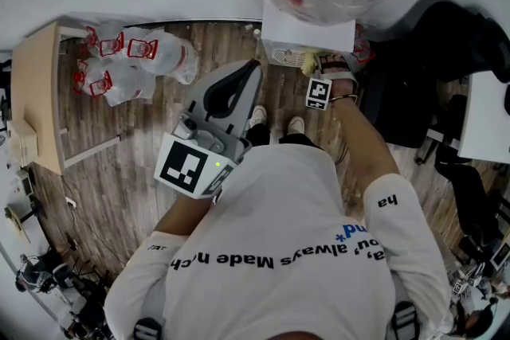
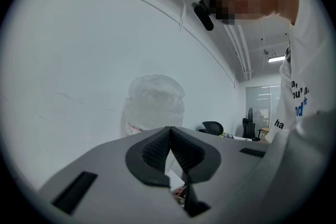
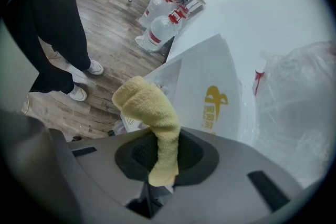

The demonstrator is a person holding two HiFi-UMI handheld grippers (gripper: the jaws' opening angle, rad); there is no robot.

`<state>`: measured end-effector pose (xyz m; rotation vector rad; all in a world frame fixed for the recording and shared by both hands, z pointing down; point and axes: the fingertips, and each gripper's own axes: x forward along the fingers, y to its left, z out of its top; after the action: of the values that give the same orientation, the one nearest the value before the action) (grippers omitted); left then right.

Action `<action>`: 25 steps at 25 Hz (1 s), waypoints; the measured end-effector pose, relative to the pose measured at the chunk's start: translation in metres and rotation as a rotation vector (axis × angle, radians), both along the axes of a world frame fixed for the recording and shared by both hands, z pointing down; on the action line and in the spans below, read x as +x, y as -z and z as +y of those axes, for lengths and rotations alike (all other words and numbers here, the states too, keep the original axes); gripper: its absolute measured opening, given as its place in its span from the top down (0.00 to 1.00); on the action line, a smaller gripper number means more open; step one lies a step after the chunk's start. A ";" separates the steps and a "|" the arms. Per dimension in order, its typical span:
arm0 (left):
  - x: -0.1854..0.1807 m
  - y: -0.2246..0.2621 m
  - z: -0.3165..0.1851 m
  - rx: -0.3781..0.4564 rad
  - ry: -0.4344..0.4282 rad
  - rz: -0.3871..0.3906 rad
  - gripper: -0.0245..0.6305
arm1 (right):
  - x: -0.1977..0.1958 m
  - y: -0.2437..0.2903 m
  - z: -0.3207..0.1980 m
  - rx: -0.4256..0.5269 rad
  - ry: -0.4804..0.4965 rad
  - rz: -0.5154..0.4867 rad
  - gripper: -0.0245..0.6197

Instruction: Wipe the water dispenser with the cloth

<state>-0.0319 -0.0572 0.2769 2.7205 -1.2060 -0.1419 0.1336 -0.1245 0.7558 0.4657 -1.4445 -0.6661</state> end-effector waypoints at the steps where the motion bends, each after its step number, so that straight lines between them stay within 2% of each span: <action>1: 0.002 0.000 0.000 0.000 -0.003 0.000 0.93 | 0.005 0.000 0.000 -0.001 -0.010 0.002 0.87; 25: 0.042 0.001 -0.001 0.000 -0.083 -0.002 0.93 | 0.089 0.000 0.004 0.006 -0.206 -0.007 0.87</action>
<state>0.0105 -0.0587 0.2762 2.7661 -1.0908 -0.1294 0.2222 -0.1201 0.7560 0.6125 -1.3799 -0.5041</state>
